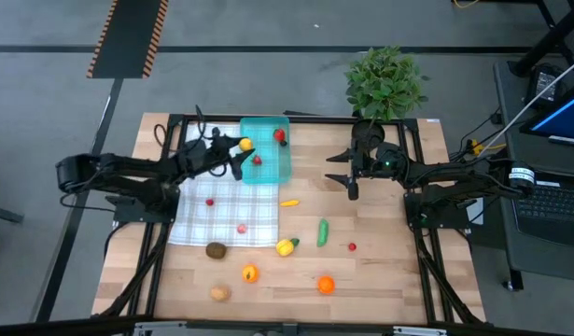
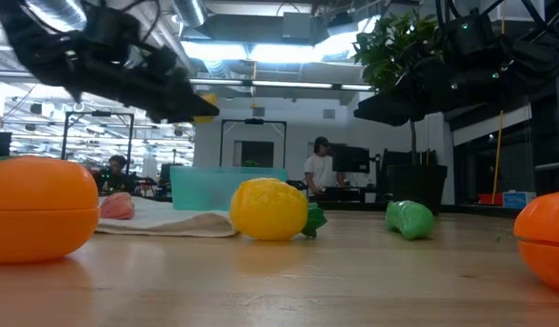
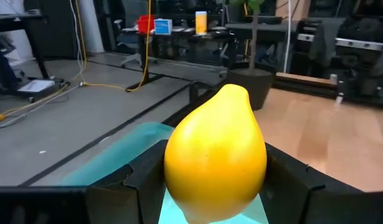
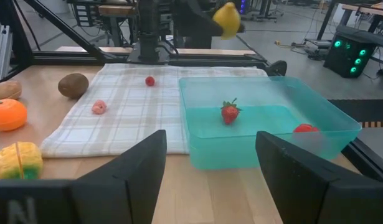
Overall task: Pick and placing Produce into tupperware
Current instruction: Put the yellow lemon into the blue bin
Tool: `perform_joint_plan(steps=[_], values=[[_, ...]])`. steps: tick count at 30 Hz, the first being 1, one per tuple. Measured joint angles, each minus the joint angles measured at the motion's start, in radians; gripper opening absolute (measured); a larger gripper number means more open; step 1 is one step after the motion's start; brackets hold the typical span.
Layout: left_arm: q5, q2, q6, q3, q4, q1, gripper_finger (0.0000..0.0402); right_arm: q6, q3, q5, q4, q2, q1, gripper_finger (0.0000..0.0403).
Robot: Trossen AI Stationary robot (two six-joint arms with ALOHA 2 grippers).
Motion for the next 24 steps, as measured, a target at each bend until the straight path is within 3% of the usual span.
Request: perform_joint_plan(steps=[12, 24], values=[[0.191, 0.245, 0.038, 0.209, -0.015, 0.154, 0.02, 0.0, 0.0, 0.0, -0.013, 0.0, 0.0, 0.0249], [0.218, 0.268, 0.069, 0.408, -0.47, 0.169, 0.02, 0.001, 0.0, 0.0, -0.026, 0.0, 0.0, 0.0249]])
